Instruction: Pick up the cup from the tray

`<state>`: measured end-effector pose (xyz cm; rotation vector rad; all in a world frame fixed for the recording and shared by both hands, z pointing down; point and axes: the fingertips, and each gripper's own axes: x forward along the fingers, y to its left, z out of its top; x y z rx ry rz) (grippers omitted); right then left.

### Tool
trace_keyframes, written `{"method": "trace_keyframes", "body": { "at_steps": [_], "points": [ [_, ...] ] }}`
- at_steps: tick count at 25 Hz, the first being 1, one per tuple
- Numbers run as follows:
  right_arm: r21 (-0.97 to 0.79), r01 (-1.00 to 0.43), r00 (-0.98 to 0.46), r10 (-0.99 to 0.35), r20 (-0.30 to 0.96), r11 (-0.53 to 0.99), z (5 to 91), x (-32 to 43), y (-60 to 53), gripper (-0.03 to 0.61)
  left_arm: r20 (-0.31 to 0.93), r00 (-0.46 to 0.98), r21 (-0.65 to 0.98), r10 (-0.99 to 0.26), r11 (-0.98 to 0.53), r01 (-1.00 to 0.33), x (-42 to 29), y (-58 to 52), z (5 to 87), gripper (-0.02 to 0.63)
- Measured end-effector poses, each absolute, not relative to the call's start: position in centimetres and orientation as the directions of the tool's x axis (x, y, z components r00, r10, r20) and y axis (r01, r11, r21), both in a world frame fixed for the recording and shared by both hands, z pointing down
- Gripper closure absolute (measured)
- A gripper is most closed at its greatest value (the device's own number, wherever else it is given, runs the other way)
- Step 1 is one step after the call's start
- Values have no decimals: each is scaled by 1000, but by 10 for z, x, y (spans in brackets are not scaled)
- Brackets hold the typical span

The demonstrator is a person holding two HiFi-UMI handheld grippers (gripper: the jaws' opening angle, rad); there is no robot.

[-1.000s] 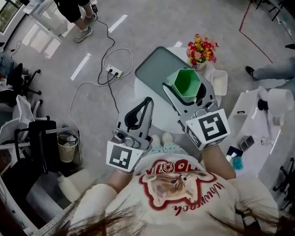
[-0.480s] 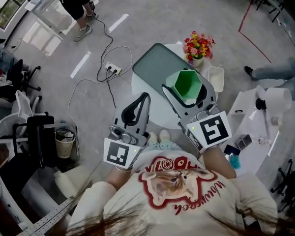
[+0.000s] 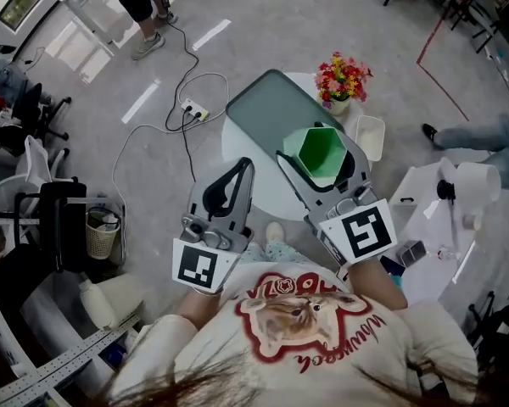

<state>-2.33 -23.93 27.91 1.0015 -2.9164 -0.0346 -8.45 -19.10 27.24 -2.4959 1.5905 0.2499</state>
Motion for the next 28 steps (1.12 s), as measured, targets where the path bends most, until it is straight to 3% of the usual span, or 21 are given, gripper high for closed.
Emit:
{"method": "trace_keyframes", "body": {
  "at_steps": [13,28],
  "points": [
    [54,-617,-785,-619,22,785,271,-21,-166,275,-243,433,-76,-868,-428,-901,-81,-117,268,598],
    [44,-693,-719,-694,18,719,272,-1,38,275,-242,481,-72,-843,-478,-875,-72,84,267,598]
  ]
}}
